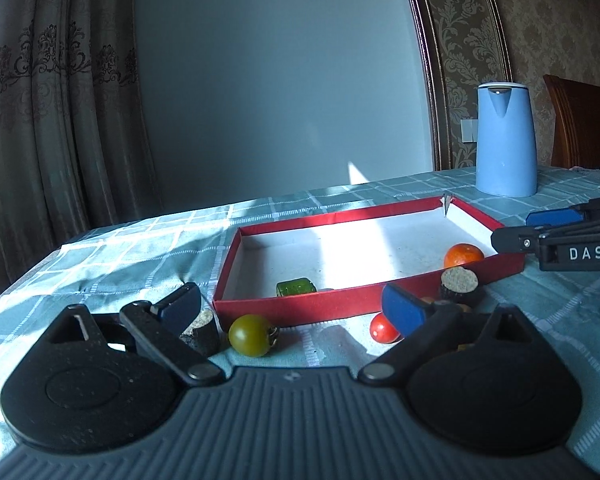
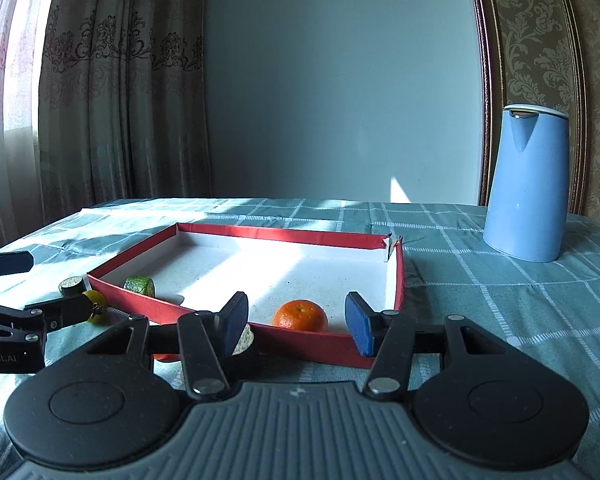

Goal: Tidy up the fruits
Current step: 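Withdraw both grippers from the tray back toward the remaining items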

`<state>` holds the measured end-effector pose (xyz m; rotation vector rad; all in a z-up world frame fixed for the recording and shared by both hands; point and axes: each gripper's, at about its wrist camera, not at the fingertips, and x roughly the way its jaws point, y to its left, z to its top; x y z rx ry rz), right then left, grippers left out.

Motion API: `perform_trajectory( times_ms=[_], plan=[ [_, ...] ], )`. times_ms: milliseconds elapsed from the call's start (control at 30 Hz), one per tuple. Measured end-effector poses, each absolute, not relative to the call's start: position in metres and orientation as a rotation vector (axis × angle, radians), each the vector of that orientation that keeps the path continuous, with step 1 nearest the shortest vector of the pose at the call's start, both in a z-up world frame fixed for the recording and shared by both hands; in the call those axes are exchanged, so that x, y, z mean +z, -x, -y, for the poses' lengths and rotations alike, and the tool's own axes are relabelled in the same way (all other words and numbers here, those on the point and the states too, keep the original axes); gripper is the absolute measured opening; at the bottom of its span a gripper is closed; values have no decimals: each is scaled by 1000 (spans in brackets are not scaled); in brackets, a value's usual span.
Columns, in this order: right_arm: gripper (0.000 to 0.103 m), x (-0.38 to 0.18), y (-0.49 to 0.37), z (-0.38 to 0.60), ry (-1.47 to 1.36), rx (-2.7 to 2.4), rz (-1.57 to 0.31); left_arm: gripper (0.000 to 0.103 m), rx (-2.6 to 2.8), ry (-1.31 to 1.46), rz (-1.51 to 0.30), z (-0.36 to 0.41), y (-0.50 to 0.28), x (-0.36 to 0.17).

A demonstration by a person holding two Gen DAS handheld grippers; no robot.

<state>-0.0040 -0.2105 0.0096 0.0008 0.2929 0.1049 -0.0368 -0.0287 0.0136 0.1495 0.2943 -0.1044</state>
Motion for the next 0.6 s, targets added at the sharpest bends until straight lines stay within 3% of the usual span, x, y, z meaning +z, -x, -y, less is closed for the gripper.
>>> perform_trajectory(
  times_ms=[600],
  plan=[
    [53, 1, 14, 193, 34, 288, -353, 96, -137, -67, -365, 14, 35, 11]
  ],
)
